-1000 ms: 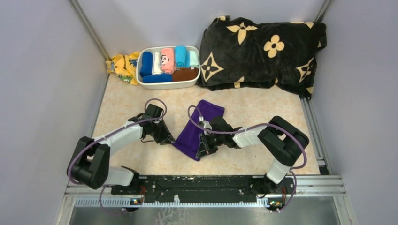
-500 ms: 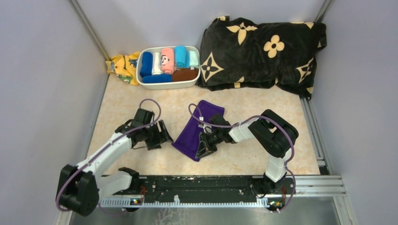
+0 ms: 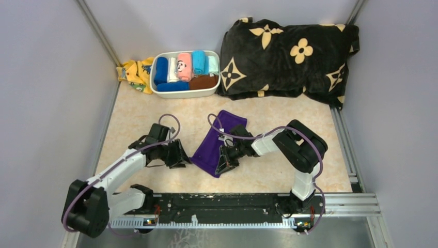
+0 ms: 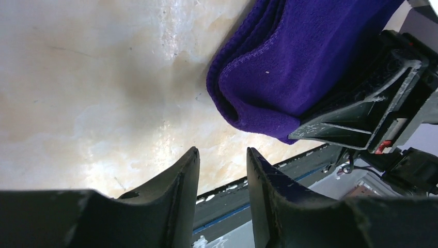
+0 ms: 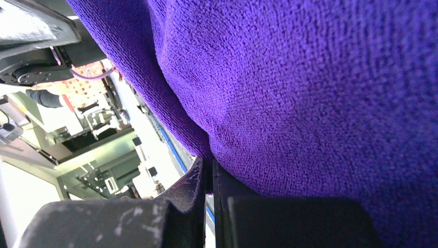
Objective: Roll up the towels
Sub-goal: Roll the towel at the center of the board.
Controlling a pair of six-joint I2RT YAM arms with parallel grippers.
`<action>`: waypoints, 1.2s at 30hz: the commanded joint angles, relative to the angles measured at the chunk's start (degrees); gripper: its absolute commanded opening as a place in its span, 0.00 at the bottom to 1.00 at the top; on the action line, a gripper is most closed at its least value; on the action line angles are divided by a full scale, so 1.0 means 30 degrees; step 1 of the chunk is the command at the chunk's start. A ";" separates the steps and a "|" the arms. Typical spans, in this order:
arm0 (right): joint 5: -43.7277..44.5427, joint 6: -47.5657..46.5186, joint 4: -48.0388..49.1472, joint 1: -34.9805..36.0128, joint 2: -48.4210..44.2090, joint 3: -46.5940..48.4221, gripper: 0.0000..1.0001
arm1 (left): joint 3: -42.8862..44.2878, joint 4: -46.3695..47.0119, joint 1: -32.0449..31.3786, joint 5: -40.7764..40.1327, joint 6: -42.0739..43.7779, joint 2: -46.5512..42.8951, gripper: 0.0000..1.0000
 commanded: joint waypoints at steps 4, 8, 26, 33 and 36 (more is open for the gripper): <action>0.0728 -0.0699 -0.0903 -0.0152 -0.0118 0.0733 0.00 | -0.0938 0.3780 0.0048 0.2225 -0.0550 0.1392 0.45; 0.0983 -0.0831 -0.1130 -0.0154 -0.0311 0.0900 0.00 | -0.0739 0.4957 0.0021 0.1812 -0.0596 0.2712 0.43; 1.4443 -0.8251 -0.7942 0.5053 -0.7398 0.3792 0.36 | -0.0853 0.5962 -0.0032 0.0949 -0.0989 0.5697 0.40; 1.8724 -1.0037 -0.7571 0.8958 -0.6220 0.4566 0.36 | -0.0965 0.5905 -0.0056 0.0823 -0.1162 0.5802 0.39; 1.9892 -1.0487 -0.7637 0.9767 -0.4894 0.5033 0.36 | -0.0961 0.5853 -0.0055 0.0708 -0.1163 0.5723 0.39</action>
